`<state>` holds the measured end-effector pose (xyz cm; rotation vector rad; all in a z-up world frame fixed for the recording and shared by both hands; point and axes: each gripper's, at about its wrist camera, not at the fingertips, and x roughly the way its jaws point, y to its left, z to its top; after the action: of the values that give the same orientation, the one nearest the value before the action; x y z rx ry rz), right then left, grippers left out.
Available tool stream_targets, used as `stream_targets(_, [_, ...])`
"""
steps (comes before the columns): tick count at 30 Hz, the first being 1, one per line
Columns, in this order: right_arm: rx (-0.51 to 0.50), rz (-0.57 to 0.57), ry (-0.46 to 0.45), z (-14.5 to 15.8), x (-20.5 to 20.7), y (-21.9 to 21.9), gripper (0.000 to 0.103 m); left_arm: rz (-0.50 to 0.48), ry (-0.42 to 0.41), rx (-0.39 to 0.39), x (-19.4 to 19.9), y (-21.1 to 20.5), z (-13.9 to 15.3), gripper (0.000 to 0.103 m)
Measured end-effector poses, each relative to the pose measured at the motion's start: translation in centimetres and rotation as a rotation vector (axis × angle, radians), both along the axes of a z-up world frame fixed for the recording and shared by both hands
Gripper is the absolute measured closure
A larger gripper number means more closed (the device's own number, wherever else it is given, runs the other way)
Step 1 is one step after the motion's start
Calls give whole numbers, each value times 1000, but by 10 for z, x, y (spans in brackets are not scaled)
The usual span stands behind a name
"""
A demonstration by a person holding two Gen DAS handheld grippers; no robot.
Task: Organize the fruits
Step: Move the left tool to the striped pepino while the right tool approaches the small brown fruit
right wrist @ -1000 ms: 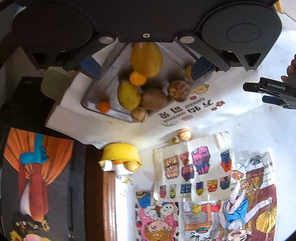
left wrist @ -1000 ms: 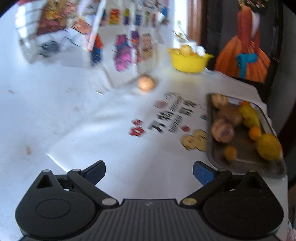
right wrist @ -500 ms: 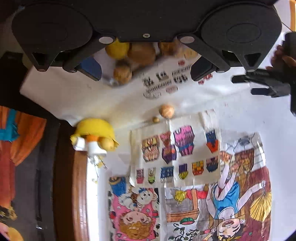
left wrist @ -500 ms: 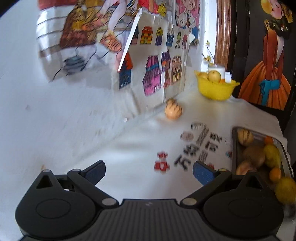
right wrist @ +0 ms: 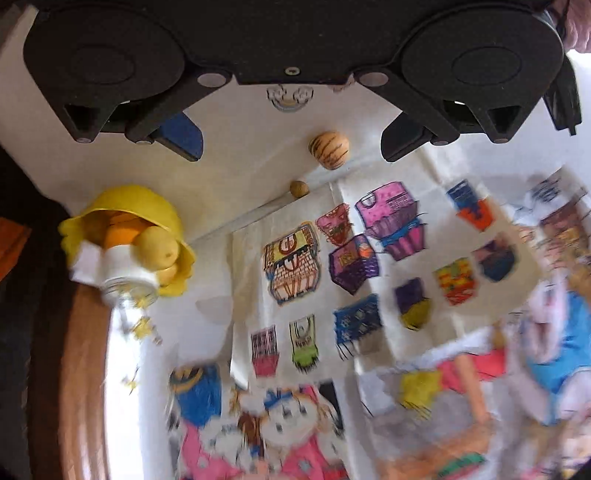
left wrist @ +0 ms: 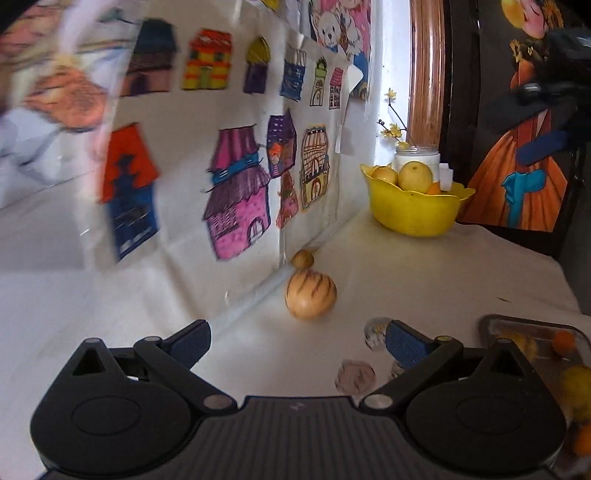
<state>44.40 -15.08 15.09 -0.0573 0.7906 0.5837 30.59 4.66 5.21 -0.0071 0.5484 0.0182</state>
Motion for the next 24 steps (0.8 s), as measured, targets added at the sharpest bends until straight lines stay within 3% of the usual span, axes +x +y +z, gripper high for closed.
stream_targets(4, [-15, 21, 49, -33, 55, 18, 5, -15, 4, 19, 32, -2, -13, 0])
stream_targets(10, [32, 23, 146, -80, 121, 38, 16, -19, 15, -13, 70, -4, -29, 0])
stream_targets(18, [21, 96, 179, -118, 154, 68, 35, -51, 26, -8, 101, -7, -40, 1])
stream_targets(24, [7, 127, 198, -136, 162, 83, 45, -70, 21, -8, 115, -9, -46, 8])
